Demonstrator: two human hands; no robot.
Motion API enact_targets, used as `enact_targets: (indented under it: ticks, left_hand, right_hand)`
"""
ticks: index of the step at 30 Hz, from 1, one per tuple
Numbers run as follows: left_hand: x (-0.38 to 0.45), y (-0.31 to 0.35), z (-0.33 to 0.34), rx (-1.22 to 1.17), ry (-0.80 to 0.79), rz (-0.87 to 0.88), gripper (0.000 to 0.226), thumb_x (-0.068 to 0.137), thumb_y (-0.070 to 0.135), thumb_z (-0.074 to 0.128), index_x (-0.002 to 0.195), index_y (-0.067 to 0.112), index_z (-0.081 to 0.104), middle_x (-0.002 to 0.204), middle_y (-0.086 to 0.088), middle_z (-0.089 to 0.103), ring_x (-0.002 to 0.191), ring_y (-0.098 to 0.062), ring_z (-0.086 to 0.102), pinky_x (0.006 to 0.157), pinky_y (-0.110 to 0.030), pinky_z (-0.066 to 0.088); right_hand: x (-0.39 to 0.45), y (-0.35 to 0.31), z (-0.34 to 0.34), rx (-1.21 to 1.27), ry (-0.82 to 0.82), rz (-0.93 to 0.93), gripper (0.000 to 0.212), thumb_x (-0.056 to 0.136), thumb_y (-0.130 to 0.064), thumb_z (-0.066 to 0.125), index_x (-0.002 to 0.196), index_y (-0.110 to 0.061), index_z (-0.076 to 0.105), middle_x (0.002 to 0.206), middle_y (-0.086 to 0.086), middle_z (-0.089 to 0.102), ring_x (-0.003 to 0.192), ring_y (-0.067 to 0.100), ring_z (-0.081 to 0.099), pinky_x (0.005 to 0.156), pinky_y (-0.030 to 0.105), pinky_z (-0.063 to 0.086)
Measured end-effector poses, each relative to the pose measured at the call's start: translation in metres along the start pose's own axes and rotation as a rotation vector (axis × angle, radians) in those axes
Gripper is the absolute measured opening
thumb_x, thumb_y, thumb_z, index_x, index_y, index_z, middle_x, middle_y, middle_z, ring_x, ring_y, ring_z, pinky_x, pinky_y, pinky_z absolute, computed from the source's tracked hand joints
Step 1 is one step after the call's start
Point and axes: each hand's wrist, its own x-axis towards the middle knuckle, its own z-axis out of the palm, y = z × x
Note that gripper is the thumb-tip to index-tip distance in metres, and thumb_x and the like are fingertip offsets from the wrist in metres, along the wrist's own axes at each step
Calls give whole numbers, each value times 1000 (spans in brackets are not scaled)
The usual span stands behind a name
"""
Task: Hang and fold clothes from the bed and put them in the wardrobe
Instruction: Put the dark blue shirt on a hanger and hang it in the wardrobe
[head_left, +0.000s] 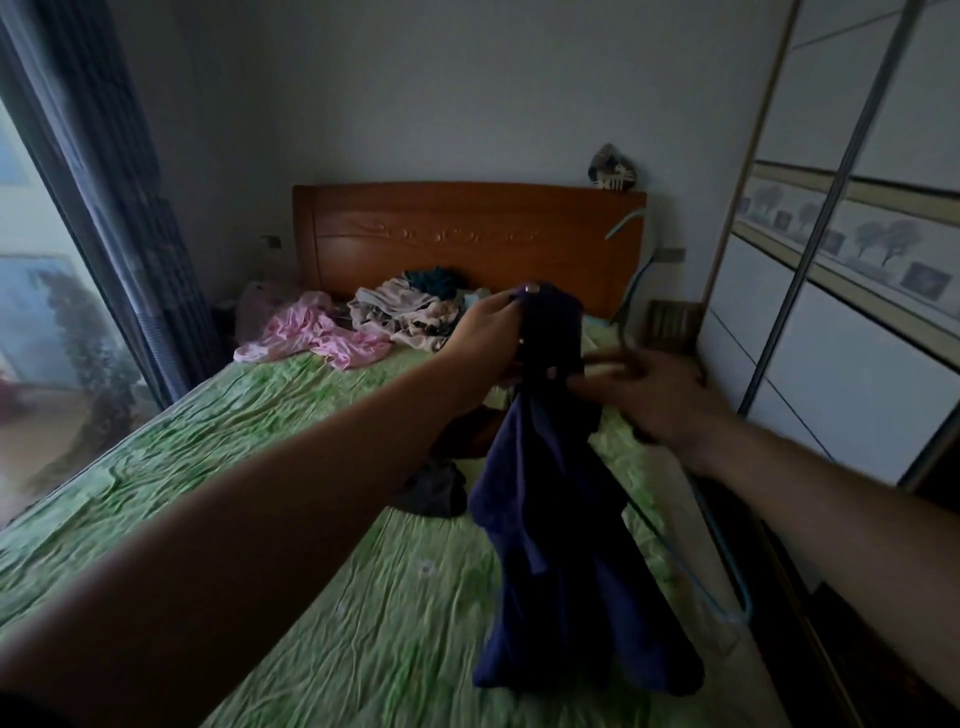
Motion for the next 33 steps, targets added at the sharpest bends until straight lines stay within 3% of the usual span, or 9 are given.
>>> enact_targets:
  ticks: [3,5,9,14,17,21,27,30,33]
  left_hand:
    - [-3,3,-2,34,-15,-16,25,100,24,43,89,13,63,78,-5,63,65,-19,59,61,-27,47]
    - [-5,1,-10,54,-8,-12,23,100,16,42,93,8,62,88,-12,63,78,-24,60,74,-34,48]
    - [-12,7,-32,116,74,-29,23,99,21,43,92,16,64,101,-14,64,99,-28,61,89,-38,48]
    - [-24,13,-58,308,90,6,29,96,31,50,75,18,63,69,-1,58,61,-10,56,62,-23,44]
    - [-29,8,-66,499,98,44,35,97,24,48,63,19,53,54,5,45,40,3,41,42,-12,32]
    - [-38,5,-79,920,-38,-24,33,95,38,52,83,11,68,72,-3,58,64,-11,52,52,-20,37]
    - [-52,2,-48,261,-193,-65,21,95,11,55,116,8,59,90,-9,60,71,-15,57,58,-20,51]
    - [-52,4,-35,20,-134,-97,24,98,12,49,119,10,60,85,-6,63,63,-13,61,53,-20,53]
    - [-54,14,-36,-253,-93,-151,17,97,12,48,100,10,64,83,-8,67,60,-14,66,54,-20,56]
  right_hand:
    - [-3,38,20,-39,-112,16,29,64,-20,82,91,-18,71,81,-6,73,84,15,70,68,19,51]
    - [-5,42,21,-60,-93,35,10,85,-10,69,93,-16,69,57,-13,65,55,-1,63,49,10,43]
    - [-5,33,12,111,-142,132,10,94,-11,57,97,-10,67,50,-5,57,32,3,46,33,15,32]
    - [0,12,-2,88,-82,118,22,96,-20,53,113,-10,63,64,8,37,40,12,27,39,22,17]
    - [-1,-7,-4,29,-3,47,14,97,-12,50,87,-12,61,41,-4,44,27,0,34,30,13,23]
    - [4,-28,-4,-123,55,-78,24,93,-24,60,70,-17,59,36,-12,47,32,-3,42,34,12,28]
    - [9,-30,13,-100,3,-46,12,87,-33,67,87,-21,71,83,4,69,71,19,65,57,23,45]
    - [6,-15,15,-10,-45,-43,16,82,-22,74,96,-15,73,75,0,70,59,12,64,47,17,45]
    - [3,19,13,-113,-202,67,18,77,-21,78,83,-9,65,52,2,44,37,11,36,40,20,24]
